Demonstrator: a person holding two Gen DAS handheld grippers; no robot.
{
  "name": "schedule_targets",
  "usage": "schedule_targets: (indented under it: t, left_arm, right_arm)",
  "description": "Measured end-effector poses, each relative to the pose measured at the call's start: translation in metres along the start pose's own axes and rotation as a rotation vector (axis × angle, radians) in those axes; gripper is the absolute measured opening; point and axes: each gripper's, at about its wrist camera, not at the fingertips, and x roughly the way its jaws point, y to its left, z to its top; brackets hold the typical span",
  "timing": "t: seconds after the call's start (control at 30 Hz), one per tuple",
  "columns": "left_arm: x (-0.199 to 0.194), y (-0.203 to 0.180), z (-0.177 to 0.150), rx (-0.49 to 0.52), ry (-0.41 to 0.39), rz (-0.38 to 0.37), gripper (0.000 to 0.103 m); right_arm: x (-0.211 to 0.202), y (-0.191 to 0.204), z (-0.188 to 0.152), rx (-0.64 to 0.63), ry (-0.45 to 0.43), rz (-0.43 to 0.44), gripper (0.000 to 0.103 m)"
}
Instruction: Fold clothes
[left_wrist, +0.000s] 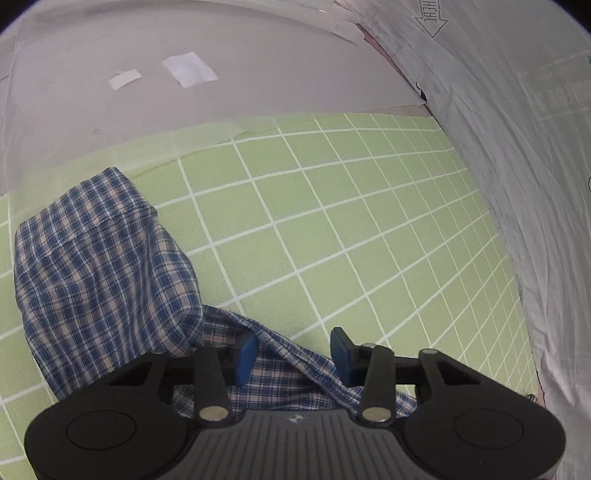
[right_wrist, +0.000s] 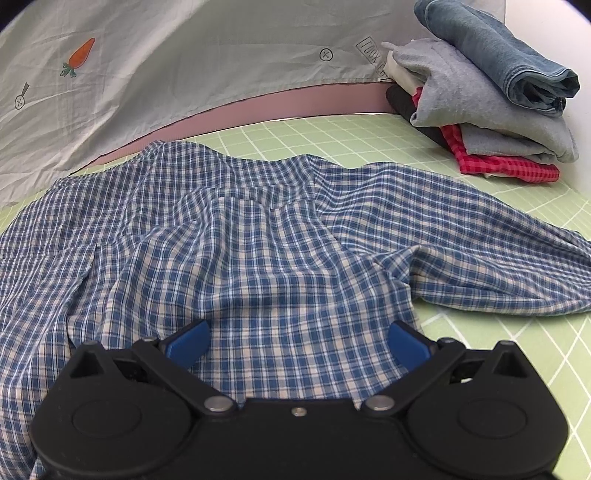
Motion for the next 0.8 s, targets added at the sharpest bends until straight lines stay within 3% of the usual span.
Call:
schedule_targets:
  t: [0.07, 0.17, 0.33, 0.4, 0.5, 0.57, 0.63, 0.7, 0.8]
  left_arm:
    - [0.004, 0.000, 0.002, -0.011, 0.022, 0.012, 0.013]
    - [0.005, -0.003, 0.003, 0.007, 0.006, 0.025, 0.002]
    - [-0.009, -0.014, 0.010, 0.046, -0.065, -0.025, 0.000]
    - [-0.028, -0.024, 0.015, 0.082, -0.125, -0.079, 0.000]
    - [-0.075, -0.046, 0.015, 0.196, -0.278, -0.195, 0.000]
    - [-0.106, -0.055, 0.005, 0.279, -0.374, -0.278, 0.000]
    - [-0.127, -0.053, -0.010, 0.317, -0.422, -0.360, 0.001]
    - [-0.130, -0.042, -0.026, 0.303, -0.387, -0.379, 0.001]
    - [-0.102, -0.013, -0.054, 0.280, -0.243, -0.213, 0.001]
  right_arm:
    - [0.000, 0.000, -0.001, 0.000, -0.005, 0.000, 0.103]
    - [-0.001, 0.000, -0.002, 0.002, -0.010, -0.002, 0.103]
    - [-0.001, 0.001, -0.002, 0.002, -0.013, -0.002, 0.103]
    - [-0.001, 0.001, -0.002, 0.001, -0.014, -0.001, 0.103]
    - [-0.001, 0.001, -0.002, 0.001, -0.014, 0.000, 0.103]
    - [-0.001, 0.000, -0.002, 0.001, -0.015, 0.001, 0.103]
    - [0.000, -0.001, -0.002, 0.000, -0.017, 0.001, 0.103]
    - [-0.001, -0.002, -0.003, -0.001, -0.025, 0.002, 0.103]
    - [0.000, -0.003, -0.004, -0.002, -0.036, 0.003, 0.103]
